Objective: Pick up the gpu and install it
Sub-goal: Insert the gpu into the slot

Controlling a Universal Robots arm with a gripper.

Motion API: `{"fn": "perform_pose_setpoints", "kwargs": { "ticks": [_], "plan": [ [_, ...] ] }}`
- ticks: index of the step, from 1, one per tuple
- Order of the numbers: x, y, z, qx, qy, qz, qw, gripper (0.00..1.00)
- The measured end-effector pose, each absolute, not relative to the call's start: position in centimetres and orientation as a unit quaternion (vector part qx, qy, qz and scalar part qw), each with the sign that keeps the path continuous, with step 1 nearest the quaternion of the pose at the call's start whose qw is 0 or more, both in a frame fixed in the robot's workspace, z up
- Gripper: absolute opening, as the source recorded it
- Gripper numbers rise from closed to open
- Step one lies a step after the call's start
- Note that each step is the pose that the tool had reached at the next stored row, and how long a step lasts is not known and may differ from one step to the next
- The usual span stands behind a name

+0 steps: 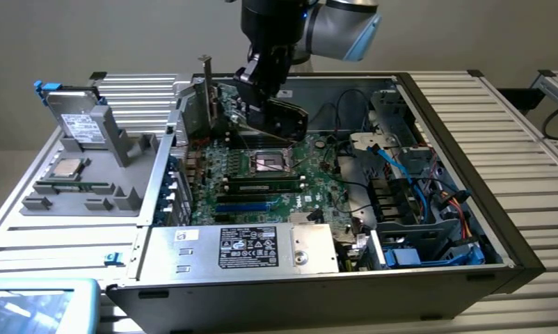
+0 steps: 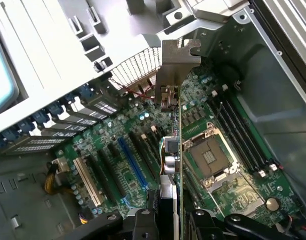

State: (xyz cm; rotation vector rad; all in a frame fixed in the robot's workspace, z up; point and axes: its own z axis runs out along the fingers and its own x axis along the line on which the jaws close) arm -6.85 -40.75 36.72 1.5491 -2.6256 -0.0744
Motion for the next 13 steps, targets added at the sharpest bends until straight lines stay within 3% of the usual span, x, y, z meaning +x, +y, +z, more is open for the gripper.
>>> {"fn": "perform_pose_setpoints", "kwargs": {
  "ticks": [13],
  "plan": [
    [-6.86, -40.75, 36.52, 0.605, -0.794, -0.019, 0.049, 0.29]
  ]
}}
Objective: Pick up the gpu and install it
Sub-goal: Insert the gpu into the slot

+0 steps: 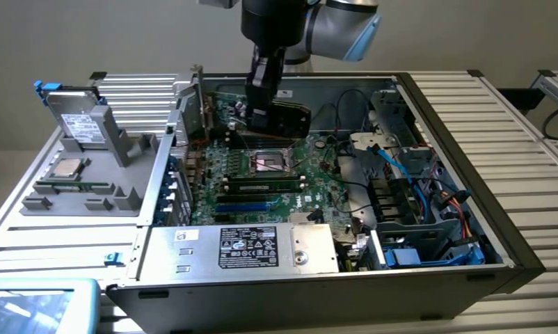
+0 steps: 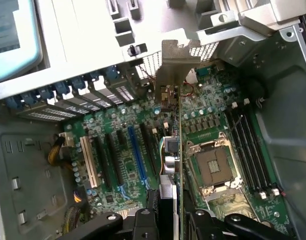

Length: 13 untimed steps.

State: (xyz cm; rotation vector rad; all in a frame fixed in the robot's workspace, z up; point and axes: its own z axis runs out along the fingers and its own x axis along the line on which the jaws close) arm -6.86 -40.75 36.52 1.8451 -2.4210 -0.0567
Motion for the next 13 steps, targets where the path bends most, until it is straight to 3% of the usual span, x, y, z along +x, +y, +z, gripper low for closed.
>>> {"fn": "perform_pose_setpoints", "kwargs": {
  "ticks": [13],
  "plan": [
    [-6.85, -40.74, 36.25, 0.689, -0.723, -0.003, 0.037, 0.29]
  ]
}}
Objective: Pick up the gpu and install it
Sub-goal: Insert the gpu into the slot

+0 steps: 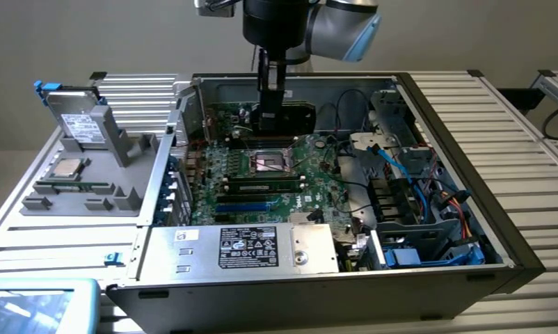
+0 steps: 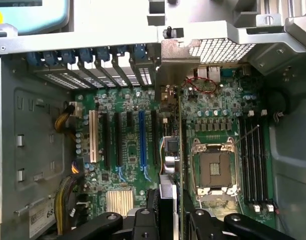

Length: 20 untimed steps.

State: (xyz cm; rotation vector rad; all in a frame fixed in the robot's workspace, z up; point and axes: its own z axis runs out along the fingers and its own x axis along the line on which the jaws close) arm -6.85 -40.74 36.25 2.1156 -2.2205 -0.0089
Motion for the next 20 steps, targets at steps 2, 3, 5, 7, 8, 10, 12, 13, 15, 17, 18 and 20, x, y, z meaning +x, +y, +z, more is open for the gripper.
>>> {"fn": "perform_pose_setpoints", "kwargs": {
  "ticks": [2, 3, 5, 7, 8, 10, 12, 13, 15, 17, 18, 20],
  "plan": [
    [-6.9, -40.7, 36.2, 0.692, -0.721, -0.003, 0.037, 0.29],
    [-6.9, -40.7, 36.2, 0.693, -0.720, -0.003, 0.037, 0.29],
    [-6.9, -40.7, 36.1, 0.696, -0.717, -0.003, 0.037, 0.29],
    [-7.0, -40.7, 36.0, 0.696, -0.717, -0.003, 0.038, 0.29],
    [-7.1, -40.7, 35.9, 0.696, -0.717, -0.004, 0.039, 0.29],
    [-7.3, -40.7, 35.8, 0.696, -0.717, -0.008, 0.042, 0.29],
    [-7.5, -40.8, 35.7, 0.696, -0.716, -0.009, 0.044, 0.29],
    [-7.6, -40.8, 35.7, 0.697, -0.716, -0.009, 0.044, 0.29],
    [-7.9, -40.7, 35.6, 0.698, -0.715, -0.009, 0.044, 0.29],
    [-8.0, -40.7, 35.5, 0.699, -0.714, -0.009, 0.044, 0.29],
    [-8.0, -40.8, 35.4, 0.699, -0.714, -0.009, 0.044, 0.29],
    [-8.1, -40.7, 35.2, 0.699, -0.713, -0.009, 0.045, 0.29]
  ]
}}
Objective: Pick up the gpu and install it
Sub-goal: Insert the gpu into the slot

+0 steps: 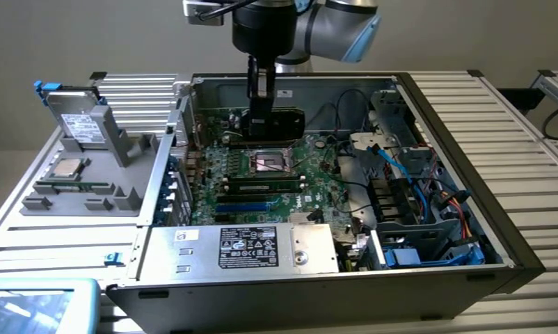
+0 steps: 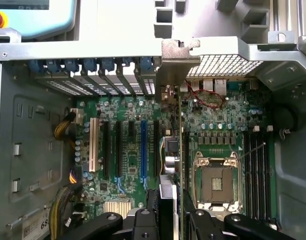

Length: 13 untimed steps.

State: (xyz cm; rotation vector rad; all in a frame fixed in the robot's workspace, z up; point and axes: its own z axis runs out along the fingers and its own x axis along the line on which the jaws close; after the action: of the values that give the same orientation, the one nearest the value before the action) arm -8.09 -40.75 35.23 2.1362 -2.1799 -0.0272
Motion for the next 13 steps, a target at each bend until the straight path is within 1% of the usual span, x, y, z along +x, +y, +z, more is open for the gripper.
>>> {"fn": "perform_pose_setpoints", "kwargs": {
  "ticks": [6, 8, 11, 13],
  "plan": [
    [-8.50, -40.76, 34.90, 0.699, -0.713, -0.012, 0.050, 0.29],
    [-8.51, -40.79, 34.85, 0.699, -0.713, -0.012, 0.050, 0.29],
    [-8.80, -40.80, 34.70, 0.699, -0.714, -0.007, 0.044, 0.29],
    [-8.92, -40.83, 34.65, 0.699, -0.714, -0.008, 0.043, 0.29]
  ]
}}
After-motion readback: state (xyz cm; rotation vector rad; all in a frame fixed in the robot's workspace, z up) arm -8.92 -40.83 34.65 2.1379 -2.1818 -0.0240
